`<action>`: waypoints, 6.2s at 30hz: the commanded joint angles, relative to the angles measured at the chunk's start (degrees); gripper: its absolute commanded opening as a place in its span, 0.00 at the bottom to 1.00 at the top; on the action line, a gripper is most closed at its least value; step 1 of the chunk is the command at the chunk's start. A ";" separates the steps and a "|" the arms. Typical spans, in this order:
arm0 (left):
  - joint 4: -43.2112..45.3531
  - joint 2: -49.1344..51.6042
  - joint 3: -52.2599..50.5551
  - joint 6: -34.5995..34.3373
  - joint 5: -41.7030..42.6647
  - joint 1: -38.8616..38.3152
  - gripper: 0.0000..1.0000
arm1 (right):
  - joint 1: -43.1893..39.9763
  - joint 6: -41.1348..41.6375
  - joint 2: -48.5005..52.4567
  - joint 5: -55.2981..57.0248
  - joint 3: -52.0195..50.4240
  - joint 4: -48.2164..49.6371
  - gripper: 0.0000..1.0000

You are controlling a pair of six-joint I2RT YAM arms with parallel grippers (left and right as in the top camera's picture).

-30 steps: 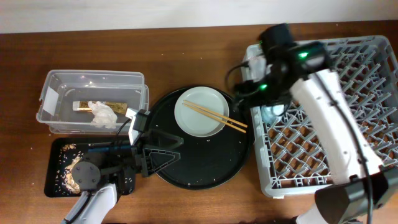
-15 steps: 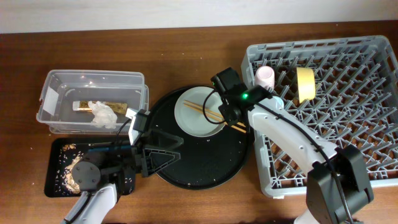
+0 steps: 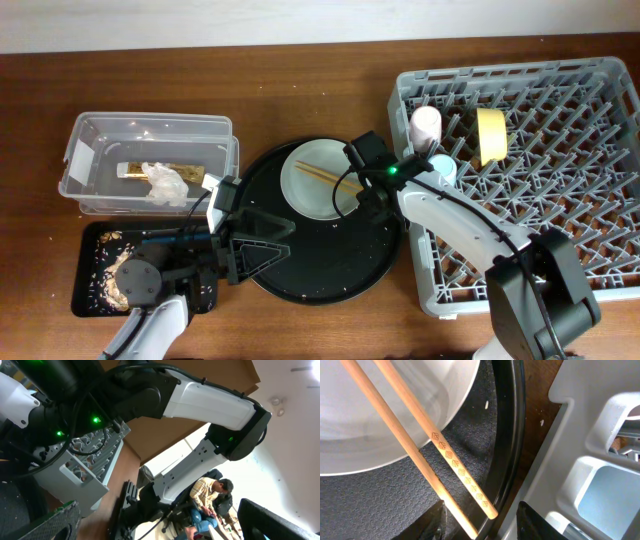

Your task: Sort waste into correct bins and load items into the dishwasher rack

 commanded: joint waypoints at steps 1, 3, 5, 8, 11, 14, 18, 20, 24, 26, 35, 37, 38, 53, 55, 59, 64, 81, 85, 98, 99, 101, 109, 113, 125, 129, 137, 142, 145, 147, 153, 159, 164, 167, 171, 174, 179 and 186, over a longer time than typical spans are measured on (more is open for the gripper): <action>1.01 -0.28 0.42 1.11 0.24 0.35 0.99 | 0.20 0.24 0.57 0.15 -0.31 0.74 0.49; 1.01 -0.28 0.42 1.11 0.24 0.35 0.99 | 0.20 -1.66 1.99 0.13 -0.31 1.36 0.52; 1.01 -0.28 0.42 1.11 0.24 0.35 0.99 | 0.22 -1.62 2.36 0.09 -0.31 0.87 0.53; 1.01 -0.28 0.42 1.11 0.24 0.35 0.99 | 0.22 -1.60 2.36 -3.06 -0.31 -2.36 0.54; 1.01 -0.28 0.42 1.11 0.24 0.35 0.99 | 0.22 -1.60 2.36 -3.15 -0.28 -3.13 0.54; 1.01 -0.28 0.42 1.11 0.24 0.35 0.99 | 0.22 -1.62 2.34 -3.13 -0.26 0.85 0.63; 1.01 -0.28 0.42 1.11 0.24 0.35 0.99 | 0.20 -1.64 2.34 -3.10 -0.28 4.87 0.61; 1.01 -0.28 0.42 1.11 0.24 0.35 0.99 | 0.20 -1.64 2.34 -3.08 -0.28 5.90 0.49; 1.01 -0.28 0.42 1.11 0.24 0.35 0.99 | 0.20 -4.39 2.36 -2.86 -0.28 7.63 0.43; 1.01 -0.28 0.42 1.11 0.24 0.35 0.99 | 0.15 -5.73 2.36 -2.91 -0.28 7.76 0.43; 1.01 -0.28 0.42 1.11 0.24 0.35 0.99 | -4.96 -5.68 3.61 -3.56 -0.31 3.96 0.42; 1.01 -0.28 0.42 1.11 0.24 0.35 0.99 | -4.96 -5.70 3.63 -7.08 -0.31 2.84 0.42; 1.01 -0.28 0.42 1.11 0.24 0.35 0.99 | -4.96 -5.70 3.63 -8.39 -0.31 2.25 0.43; 1.01 -0.28 0.42 1.11 0.24 0.35 0.99 | -4.96 -5.73 4.24 -10.82 -0.31 2.29 0.25; 1.01 -0.28 0.42 1.11 0.24 0.35 0.99 | -4.96 -5.73 4.24 -10.84 -0.31 2.16 0.24; 1.01 -0.28 0.42 1.11 0.24 0.35 0.99 | -4.96 -5.68 4.28 -10.88 -0.31 2.16 0.13; 1.01 -0.28 0.42 1.11 0.24 0.35 0.99 | -4.96 -1.20 4.26 -11.76 0.63 0.72 0.04; 1.01 -0.28 0.42 1.11 0.24 0.35 0.99 | -4.96 -21.14 4.28 -22.38 -0.72 -1.27 0.30; 1.01 -0.28 0.42 1.11 0.24 0.35 0.99 | -4.96 -20.87 4.28 -20.26 -0.70 -2.54 0.09; 0.98 -0.28 0.42 1.11 0.24 0.35 0.99 | -20.90 -7.10 -8.98 -32.96 17.73 -35.47 0.04; 1.01 -0.28 0.42 1.11 0.24 0.35 0.99 | -24.15 -7.13 -8.98 -32.94 17.46 -39.74 0.04; 1.01 -0.28 0.42 1.11 0.24 0.35 0.99 | -26.93 -6.64 -8.98 -32.92 15.23 -41.86 0.04; 1.01 -0.28 0.42 1.11 0.24 0.35 0.99 | -32.37 -1.97 -9.01 -34.05 5.73 -34.27 0.04; 1.01 -0.28 0.42 1.11 0.24 0.35 0.99 | -32.74 -2.71 -8.98 -34.36 5.70 -35.85 0.04; 1.01 -0.28 0.42 1.11 0.24 0.35 0.99 | -32.70 -2.71 -8.98 -40.22 5.70 -36.65 0.29; 0.98 -0.28 0.42 1.11 0.24 0.35 0.99 | -29.51 -2.62 -8.98 -54.18 5.70 -35.21 0.37; 1.01 -0.28 0.42 1.11 0.24 0.35 0.99 | -7.37 23.74 -8.81 -24.04 5.70 -1.60 0.37; 1.01 -0.28 0.42 1.11 0.26 0.35 0.99 | -3.37 23.71 -3.45 -12.76 5.70 11.85 0.23; 0.98 -0.28 0.42 1.11 0.26 0.35 0.99 | -3.43 23.74 3.32 -3.56 5.70 18.32 0.33; 1.01 -0.28 0.42 1.11 0.26 0.35 0.99 | -3.43 23.74 4.72 -1.20 5.70 19.85 0.34; 1.01 -0.28 0.42 1.11 0.26 0.35 0.99 | -3.37 29.55 8.26 -1.92 5.70 12.46 0.28; 1.01 -0.28 0.42 1.11 0.26 0.35 0.99 | -3.37 30.62 8.26 -7.67 5.27 8.07 0.28; 1.01 -0.28 0.42 1.11 0.26 0.35 0.99 | -3.37 30.60 8.85 -8.00 3.67 8.09 0.28; 1.01 -0.28 0.42 1.11 0.26 0.35 0.99 | -3.37 30.62 8.90 -8.07 3.67 8.11 0.28; 1.01 -0.28 0.42 1.11 0.26 0.35 0.99 | -0.74 30.62 8.90 -7.78 3.02 8.63 0.28; 1.01 -0.28 0.42 1.11 0.26 0.35 0.99 | 0.79 30.60 8.90 -7.85 2.71 8.13 0.29; 1.01 -0.28 0.42 1.11 0.26 0.35 0.99 | 0.81 30.60 8.90 -14.38 2.71 10.10 0.33; 1.01 -0.28 0.42 1.11 0.26 0.35 0.99 | 3.41 26.21 8.90 -24.17 2.71 15.67 0.48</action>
